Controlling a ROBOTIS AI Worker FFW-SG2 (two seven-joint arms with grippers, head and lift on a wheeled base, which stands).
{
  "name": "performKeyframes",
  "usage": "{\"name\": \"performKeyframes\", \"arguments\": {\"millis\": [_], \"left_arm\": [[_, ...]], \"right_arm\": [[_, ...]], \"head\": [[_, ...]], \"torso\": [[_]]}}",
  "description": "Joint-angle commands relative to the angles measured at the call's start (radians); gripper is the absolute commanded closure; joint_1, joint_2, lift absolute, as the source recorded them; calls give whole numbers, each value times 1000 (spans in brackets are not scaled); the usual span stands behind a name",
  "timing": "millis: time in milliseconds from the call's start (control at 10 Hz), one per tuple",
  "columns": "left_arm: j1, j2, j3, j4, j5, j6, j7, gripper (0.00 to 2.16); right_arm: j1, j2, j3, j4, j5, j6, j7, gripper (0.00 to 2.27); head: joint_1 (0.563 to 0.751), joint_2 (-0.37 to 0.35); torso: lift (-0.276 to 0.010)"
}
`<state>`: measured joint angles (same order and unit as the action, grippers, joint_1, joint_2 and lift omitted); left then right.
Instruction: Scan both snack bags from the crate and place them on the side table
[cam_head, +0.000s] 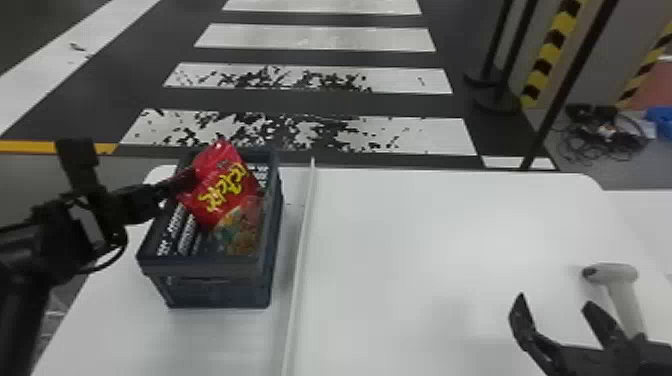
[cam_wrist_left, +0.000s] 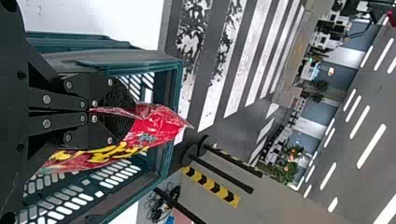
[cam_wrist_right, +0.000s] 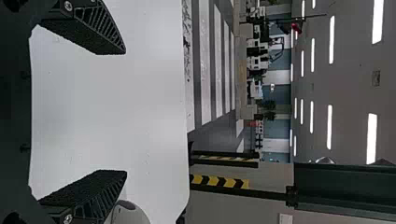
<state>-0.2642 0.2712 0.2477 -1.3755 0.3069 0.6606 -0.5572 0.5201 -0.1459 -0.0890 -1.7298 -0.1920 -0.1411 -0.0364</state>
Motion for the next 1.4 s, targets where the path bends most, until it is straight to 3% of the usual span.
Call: {"name": "performKeyframes", "arguments": {"millis": [0,200,500,700,900,1100,1200,1300], "left_arm": [[11,-24,47,-22,38,-5,20,2142],[54,-52,97,-112,103,-20,59,2142],[112,-64,153,-221,258,-11,91,2142],[138,-66,183,-300,314,17,103,2142],[151,-72,229,-392,357,103,112,2142],[161,-66,286,-458,409,158,131,2142],[164,-64,309,-476,445,176,134,2142],[174,-66,332,-488,515,195,134,2142]], "right_arm": [[0,0,0,1,-1,-1,1,76],[1,0,-1,2,-1,-1,0,76],[1,3,2,4,0,-1,1,76],[1,5,0,4,0,-1,1,76],[5,6,-1,4,0,-1,1,76],[6,8,-1,4,3,-1,1,76],[6,8,-1,4,3,-1,1,76],[6,9,-1,2,5,-1,1,76]], "head": [[695,11],[695,23],[695,34],[695,38],[695,39],[695,42],[695,52],[695,57]], "torso": [[-95],[-95],[-95],[-95],[-95],[-95],[-95],[-95]]}}
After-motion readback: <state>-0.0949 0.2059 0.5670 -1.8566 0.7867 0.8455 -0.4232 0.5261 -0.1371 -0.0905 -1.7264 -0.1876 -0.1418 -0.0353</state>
